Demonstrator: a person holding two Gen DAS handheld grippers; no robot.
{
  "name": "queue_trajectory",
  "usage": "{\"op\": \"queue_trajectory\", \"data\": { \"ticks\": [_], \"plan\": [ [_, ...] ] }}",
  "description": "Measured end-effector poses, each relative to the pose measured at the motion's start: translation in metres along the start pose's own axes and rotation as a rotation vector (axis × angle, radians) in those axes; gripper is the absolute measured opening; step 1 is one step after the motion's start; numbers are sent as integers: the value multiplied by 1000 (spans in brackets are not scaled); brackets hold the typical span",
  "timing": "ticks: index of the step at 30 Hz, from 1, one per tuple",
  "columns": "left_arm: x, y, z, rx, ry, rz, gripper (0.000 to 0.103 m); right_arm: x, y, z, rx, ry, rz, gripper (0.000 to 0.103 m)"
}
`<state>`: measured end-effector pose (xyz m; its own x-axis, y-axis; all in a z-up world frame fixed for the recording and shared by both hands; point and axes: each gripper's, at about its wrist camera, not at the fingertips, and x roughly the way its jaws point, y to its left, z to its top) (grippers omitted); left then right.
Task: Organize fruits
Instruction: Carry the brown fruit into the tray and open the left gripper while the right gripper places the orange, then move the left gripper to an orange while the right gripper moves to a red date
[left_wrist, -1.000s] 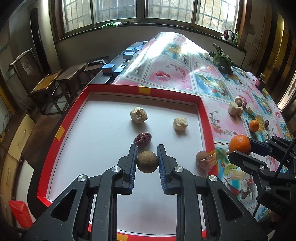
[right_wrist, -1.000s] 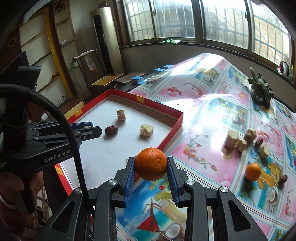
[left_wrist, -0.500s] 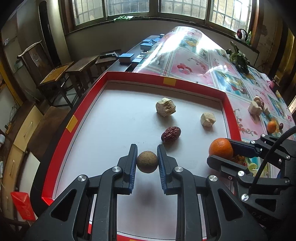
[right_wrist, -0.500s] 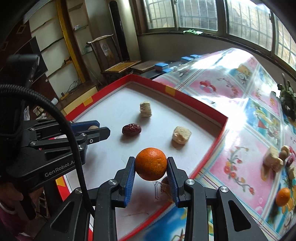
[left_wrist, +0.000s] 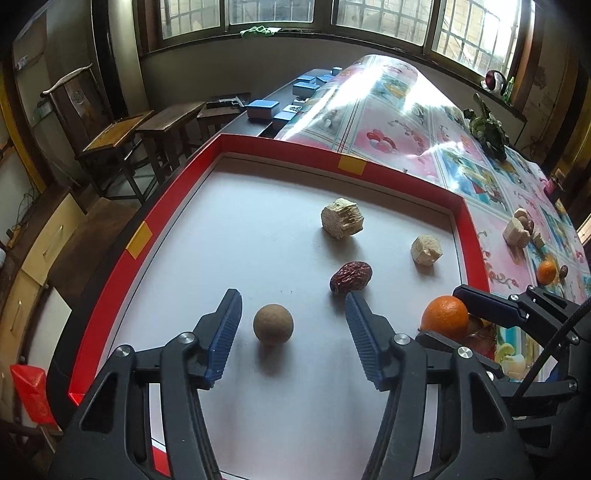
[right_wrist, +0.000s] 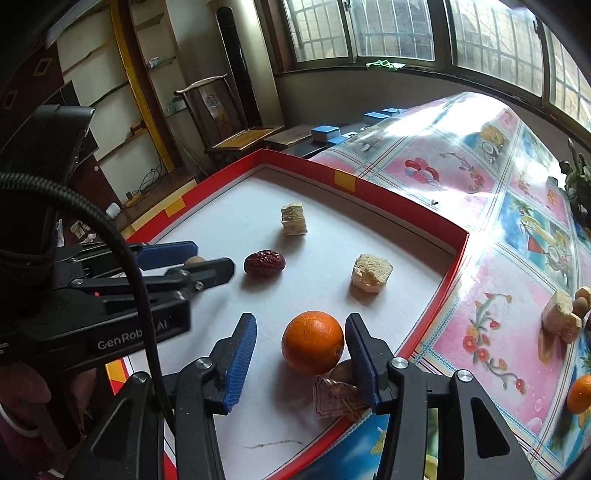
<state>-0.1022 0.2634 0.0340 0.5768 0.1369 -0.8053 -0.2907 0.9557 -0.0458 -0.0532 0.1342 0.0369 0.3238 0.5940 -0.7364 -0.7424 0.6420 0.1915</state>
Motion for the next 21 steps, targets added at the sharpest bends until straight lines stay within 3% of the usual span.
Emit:
{"op": "queue_trajectory", "data": {
  "ticks": [10, 21],
  "plan": [
    [-10, -21, 3, 36, -25, 5, 59, -39, -12, -7, 44, -80, -15, 48],
    [-18, -83, 7, 132, -31, -84, 59, -87, -59, -33, 148, -127, -104, 49]
  ]
}}
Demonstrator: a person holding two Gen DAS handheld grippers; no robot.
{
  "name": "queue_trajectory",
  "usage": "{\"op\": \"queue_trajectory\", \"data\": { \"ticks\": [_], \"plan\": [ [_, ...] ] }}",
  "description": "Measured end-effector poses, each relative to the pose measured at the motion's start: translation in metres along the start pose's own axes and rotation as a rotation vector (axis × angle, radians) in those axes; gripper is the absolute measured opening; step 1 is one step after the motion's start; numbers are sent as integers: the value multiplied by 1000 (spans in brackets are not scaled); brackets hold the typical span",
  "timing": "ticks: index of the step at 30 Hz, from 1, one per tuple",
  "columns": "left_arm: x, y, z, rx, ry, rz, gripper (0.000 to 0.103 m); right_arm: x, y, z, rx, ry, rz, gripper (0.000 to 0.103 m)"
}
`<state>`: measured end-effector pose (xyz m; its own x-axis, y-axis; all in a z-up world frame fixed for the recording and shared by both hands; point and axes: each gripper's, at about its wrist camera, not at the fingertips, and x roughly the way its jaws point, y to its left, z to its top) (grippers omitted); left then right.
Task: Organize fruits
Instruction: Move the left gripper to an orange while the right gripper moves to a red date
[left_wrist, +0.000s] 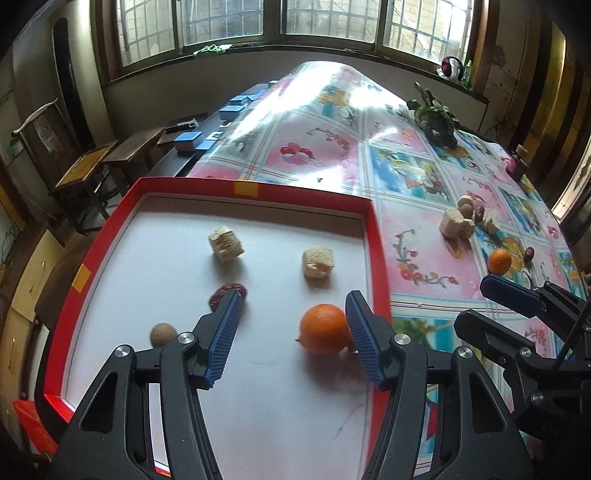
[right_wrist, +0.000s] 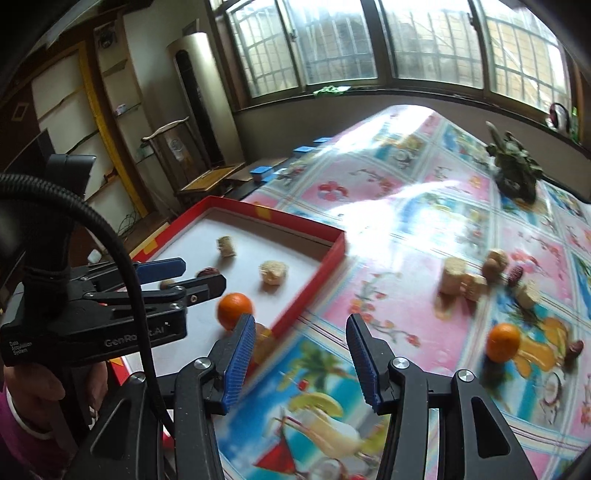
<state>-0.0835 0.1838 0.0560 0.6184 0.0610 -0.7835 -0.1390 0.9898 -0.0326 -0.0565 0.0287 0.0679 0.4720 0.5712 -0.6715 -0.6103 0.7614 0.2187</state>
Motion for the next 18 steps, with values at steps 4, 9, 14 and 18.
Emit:
{"op": "queue_trajectory", "data": {
  "ticks": [4, 9, 14, 18],
  "plan": [
    [6, -27, 4, 34, 16, -43, 59, -15, -29, -12, 51, -2, -49, 49],
    [11, -60, 6, 80, 33, -85, 59, -33, -62, -26, 105, -10, -111, 50],
    [16, -91, 11, 107, 61, -153, 59, -53, -94, -41, 156, -14, -178, 50],
    [22, -118, 17, 129, 84, -200, 59, -68, -117, -53, 190, -17, -220, 50]
  ]
}}
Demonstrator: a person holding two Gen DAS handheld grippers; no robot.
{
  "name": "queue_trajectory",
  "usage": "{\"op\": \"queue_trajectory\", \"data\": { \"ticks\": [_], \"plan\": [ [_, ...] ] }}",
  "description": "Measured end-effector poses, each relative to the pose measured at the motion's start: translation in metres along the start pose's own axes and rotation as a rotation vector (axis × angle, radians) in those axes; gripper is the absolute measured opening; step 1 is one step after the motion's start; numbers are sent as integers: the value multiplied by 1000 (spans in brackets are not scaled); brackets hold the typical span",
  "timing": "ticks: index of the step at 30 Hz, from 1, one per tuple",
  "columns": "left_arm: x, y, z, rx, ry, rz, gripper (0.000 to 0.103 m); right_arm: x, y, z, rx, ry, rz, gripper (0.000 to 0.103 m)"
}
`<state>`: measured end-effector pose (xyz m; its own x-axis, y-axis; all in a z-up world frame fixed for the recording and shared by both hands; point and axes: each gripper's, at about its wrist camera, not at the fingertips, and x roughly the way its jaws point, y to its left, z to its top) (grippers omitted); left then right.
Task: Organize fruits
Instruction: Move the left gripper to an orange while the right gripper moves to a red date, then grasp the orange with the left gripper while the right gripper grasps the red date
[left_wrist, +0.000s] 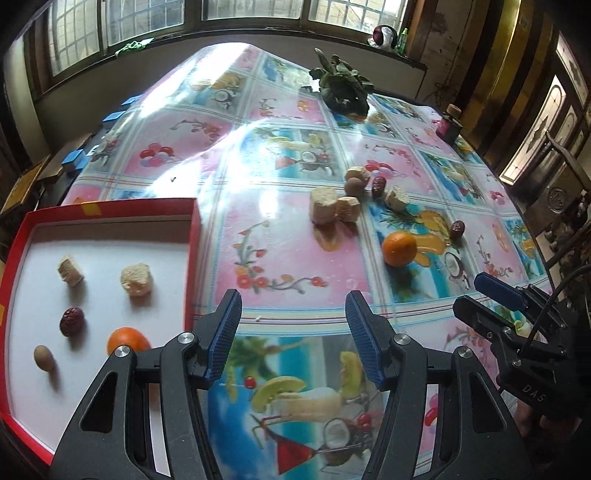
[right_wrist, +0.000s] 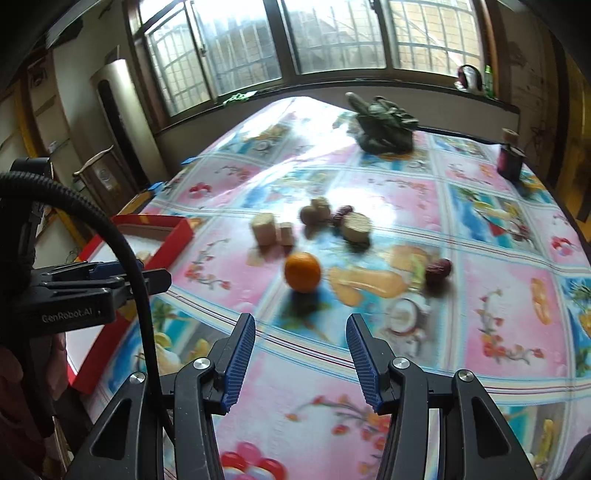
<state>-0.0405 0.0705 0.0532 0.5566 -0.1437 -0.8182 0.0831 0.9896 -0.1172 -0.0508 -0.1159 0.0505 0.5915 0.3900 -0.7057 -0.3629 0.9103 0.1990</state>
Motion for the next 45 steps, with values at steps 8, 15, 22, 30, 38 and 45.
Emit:
{"op": "queue_trajectory", "data": {
  "ticks": [8, 15, 22, 30, 38, 45],
  "plan": [
    [29, -51, 19, 79, 29, -47, 59, -13, -50, -11, 47, 0, -55, 52],
    [58, -76, 30, 113, 65, -63, 59, -11, -74, -9, 68, 3, -56, 52],
    [76, -84, 35, 127, 70, -62, 58, -1, -85, 2, 66, 11, -64, 52],
    [80, -84, 30, 146, 72, -73, 33, 24, -92, 24, 7, 39, -85, 52],
    [78, -79, 31, 129, 80, -90, 33, 57, -92, 39, -131, 98, -103, 28],
    [66, -69, 25, 107, 74, -90, 33, 40, -85, 27, -77, 93, -84, 28]
  ]
}}
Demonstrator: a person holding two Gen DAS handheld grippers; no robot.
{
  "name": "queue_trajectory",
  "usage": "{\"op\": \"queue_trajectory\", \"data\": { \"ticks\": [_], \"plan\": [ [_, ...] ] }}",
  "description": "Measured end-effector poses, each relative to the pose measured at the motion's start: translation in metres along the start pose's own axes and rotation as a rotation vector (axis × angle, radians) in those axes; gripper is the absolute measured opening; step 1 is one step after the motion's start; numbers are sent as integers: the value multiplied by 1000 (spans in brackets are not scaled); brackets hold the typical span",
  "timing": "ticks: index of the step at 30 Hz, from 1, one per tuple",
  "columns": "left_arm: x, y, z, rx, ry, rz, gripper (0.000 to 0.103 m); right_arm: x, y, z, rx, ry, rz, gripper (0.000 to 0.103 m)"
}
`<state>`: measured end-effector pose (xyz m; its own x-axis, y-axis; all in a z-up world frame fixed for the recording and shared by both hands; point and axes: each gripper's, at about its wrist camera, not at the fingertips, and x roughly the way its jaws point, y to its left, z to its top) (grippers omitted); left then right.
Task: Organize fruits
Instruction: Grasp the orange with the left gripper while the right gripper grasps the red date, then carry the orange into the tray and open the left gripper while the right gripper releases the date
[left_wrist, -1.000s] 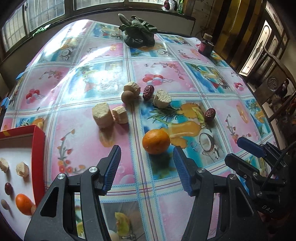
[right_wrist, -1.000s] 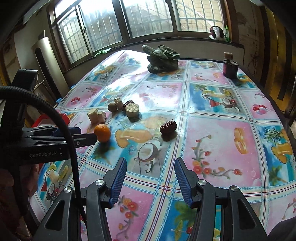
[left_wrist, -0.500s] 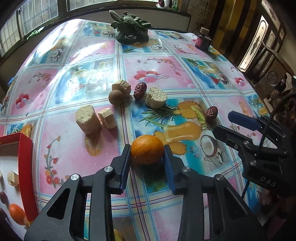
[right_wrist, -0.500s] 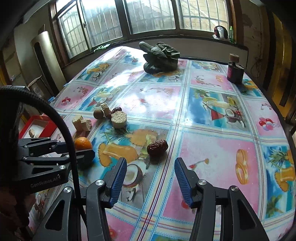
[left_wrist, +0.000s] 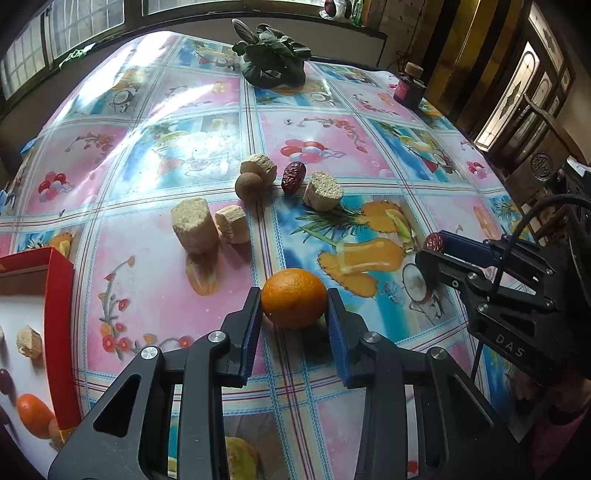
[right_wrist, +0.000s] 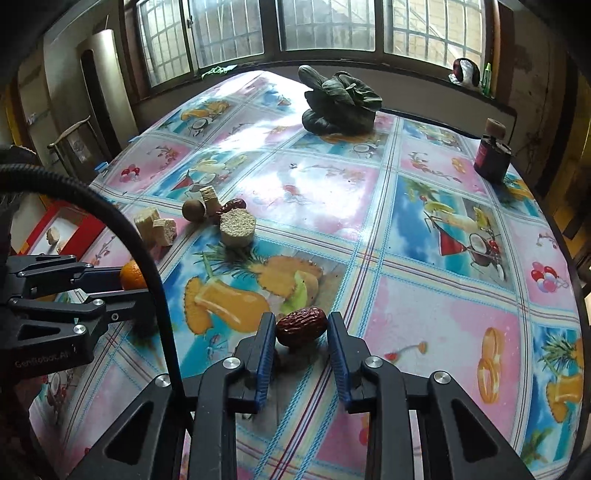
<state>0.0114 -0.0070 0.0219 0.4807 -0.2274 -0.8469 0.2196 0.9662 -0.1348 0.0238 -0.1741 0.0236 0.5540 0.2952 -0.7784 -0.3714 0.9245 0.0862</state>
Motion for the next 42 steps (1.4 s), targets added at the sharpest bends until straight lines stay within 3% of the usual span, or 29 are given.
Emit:
{"op": "queue_trajectory", "data": {
  "ticks": [10, 19, 42],
  "plan": [
    [-34, 14, -20, -14, -35, 17, 33, -40, 44, -23, 66, -91, 91, 28],
    [-62, 32, -41, -23, -70, 75, 33, -52, 76, -29, 62, -104, 125, 28],
    [-124, 127, -90, -150, -133, 215, 33, -46, 192, -11, -127, -91, 254, 28]
  ]
}}
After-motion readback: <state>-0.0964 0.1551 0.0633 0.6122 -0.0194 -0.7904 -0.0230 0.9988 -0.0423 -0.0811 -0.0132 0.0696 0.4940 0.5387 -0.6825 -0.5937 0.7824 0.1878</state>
